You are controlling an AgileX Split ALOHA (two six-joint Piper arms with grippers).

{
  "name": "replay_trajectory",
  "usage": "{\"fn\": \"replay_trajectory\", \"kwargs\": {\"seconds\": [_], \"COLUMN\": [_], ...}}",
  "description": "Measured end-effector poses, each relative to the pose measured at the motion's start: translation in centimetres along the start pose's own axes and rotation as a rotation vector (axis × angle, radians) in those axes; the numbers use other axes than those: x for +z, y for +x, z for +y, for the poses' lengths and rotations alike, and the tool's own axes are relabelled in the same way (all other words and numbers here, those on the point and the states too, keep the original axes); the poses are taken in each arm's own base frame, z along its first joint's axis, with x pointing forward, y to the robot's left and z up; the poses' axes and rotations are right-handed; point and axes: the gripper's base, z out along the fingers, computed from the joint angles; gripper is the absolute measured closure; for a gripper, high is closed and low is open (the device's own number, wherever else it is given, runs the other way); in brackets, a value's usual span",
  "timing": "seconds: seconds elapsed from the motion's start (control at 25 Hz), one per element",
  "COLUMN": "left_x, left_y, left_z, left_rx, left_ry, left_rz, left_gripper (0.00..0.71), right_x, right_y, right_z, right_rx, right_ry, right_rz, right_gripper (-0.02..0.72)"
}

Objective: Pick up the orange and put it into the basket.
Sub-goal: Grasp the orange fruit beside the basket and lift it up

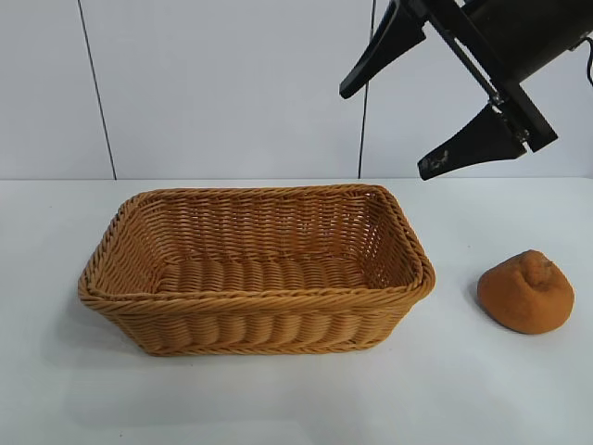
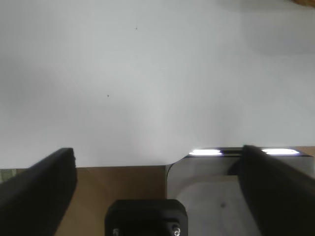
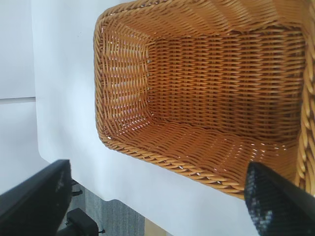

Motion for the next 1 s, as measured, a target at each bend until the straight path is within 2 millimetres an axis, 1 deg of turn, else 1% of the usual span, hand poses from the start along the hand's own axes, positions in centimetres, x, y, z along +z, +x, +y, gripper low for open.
{"fn": "replay_trajectory", "kwargs": {"seconds": [0.12, 0.2, 0.32, 0.4, 0.6, 0.88, 1.0], "left_x": [-0.6, -0.7, -1.1, -1.6, -2.2, -3.5, -3.6], "left_y": [2.5, 3.9, 5.4, 6.0, 6.9, 9.1, 9.3], "left_z": [0.1, 0.2, 0.3, 0.3, 0.4, 0.5, 0.5], "left_rx": [0.001, 0.002, 0.003, 0.003, 0.004, 0.007, 0.006], "left_ry": [0.007, 0.011, 0.016, 0.019, 0.023, 0.033, 0.034], "left_rz": [-0.156, -0.229, -0.319, -0.377, -0.454, -0.619, -0.634], "left_gripper": [0.072, 0.072, 0.072, 0.072, 0.071, 0.071, 0.071], "right_x": [0.0, 0.0, 0.0, 0.0, 0.0, -0.3, -0.6], "right_y": [0.0, 0.0, 0.0, 0.0, 0.1, 0.7, 1.0], "right_z": [0.0, 0.0, 0.0, 0.0, -0.4, -2.2, -3.1], "right_rx": [0.000, 0.000, 0.000, 0.000, -0.026, -0.021, -0.044], "right_ry": [0.000, 0.000, 0.001, 0.001, 0.040, 0.248, 0.349], "right_rz": [0.000, -0.002, -0.003, -0.003, 0.008, 0.078, 0.116], "right_gripper": [0.052, 0.052, 0.052, 0.052, 0.052, 0.052, 0.052]}}
